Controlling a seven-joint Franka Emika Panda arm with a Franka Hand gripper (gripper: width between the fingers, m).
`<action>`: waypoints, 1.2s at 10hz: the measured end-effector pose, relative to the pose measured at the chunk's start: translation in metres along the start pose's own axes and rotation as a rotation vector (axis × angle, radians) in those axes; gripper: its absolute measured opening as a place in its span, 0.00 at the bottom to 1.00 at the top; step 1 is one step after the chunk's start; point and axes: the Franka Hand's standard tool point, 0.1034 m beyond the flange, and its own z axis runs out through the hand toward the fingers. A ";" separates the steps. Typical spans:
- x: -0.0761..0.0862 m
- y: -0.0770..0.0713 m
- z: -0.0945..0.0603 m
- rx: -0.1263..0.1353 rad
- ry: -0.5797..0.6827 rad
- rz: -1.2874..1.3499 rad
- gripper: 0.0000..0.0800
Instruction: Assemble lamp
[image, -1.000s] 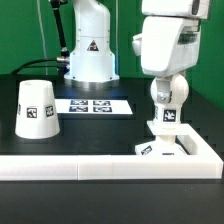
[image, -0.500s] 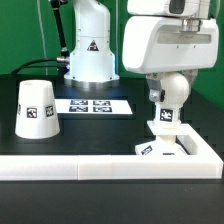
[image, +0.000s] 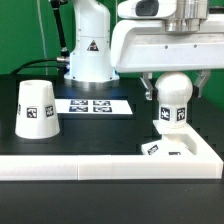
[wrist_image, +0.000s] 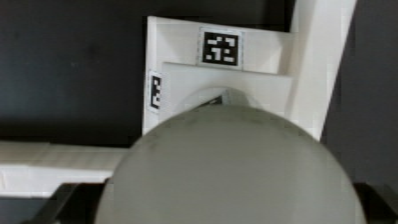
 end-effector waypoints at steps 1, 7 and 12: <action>0.000 0.000 0.000 0.001 0.001 0.035 0.72; 0.000 0.003 -0.001 0.009 -0.003 0.588 0.72; -0.009 0.000 0.000 -0.007 -0.072 1.077 0.72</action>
Offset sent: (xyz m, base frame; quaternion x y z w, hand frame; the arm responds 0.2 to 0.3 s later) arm 0.0000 0.0000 0.0000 0.0000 0.0000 0.1938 0.9810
